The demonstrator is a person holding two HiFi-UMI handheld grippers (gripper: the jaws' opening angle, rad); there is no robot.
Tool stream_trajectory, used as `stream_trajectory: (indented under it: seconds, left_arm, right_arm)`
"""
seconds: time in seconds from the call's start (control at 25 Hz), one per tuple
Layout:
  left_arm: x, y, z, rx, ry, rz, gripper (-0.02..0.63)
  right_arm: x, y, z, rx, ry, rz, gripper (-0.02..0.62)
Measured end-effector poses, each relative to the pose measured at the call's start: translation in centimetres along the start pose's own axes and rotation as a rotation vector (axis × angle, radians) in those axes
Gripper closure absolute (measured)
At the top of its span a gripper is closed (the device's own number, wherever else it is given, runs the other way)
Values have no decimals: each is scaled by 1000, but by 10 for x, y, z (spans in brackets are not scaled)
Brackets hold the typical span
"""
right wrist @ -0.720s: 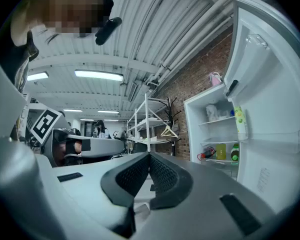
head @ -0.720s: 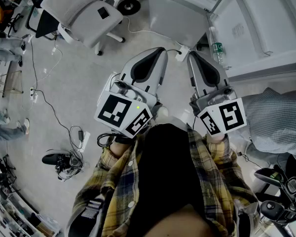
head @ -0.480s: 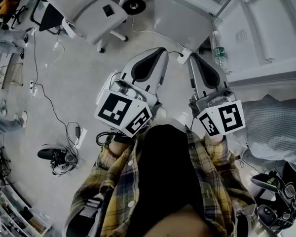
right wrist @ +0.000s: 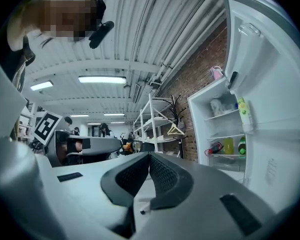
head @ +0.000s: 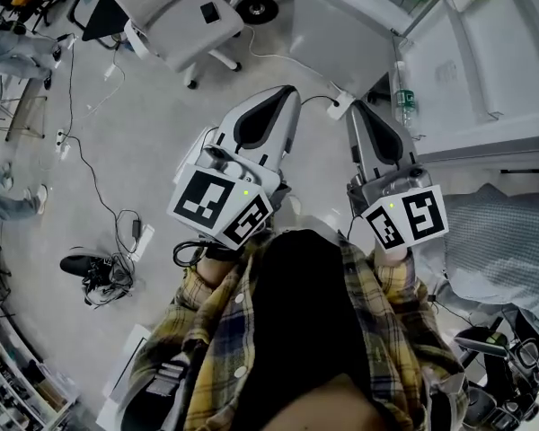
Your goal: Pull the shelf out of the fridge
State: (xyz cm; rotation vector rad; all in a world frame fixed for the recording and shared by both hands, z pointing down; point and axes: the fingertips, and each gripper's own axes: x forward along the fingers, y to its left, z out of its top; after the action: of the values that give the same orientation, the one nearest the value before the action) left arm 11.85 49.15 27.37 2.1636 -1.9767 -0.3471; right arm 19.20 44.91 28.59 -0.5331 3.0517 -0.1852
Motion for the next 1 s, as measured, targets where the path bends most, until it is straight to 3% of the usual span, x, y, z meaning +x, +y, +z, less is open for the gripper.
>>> stream_trajectory:
  seconds: [0.52,1.0]
  left_arm:
    - [16,30,0,-30,-3,28,603]
    - [89,117,33,-29,11,-23,603]
  right_arm:
    - [19,-15,-7,36,20,-4,576]
    - [122,-60,3,67,-2,-60,577]
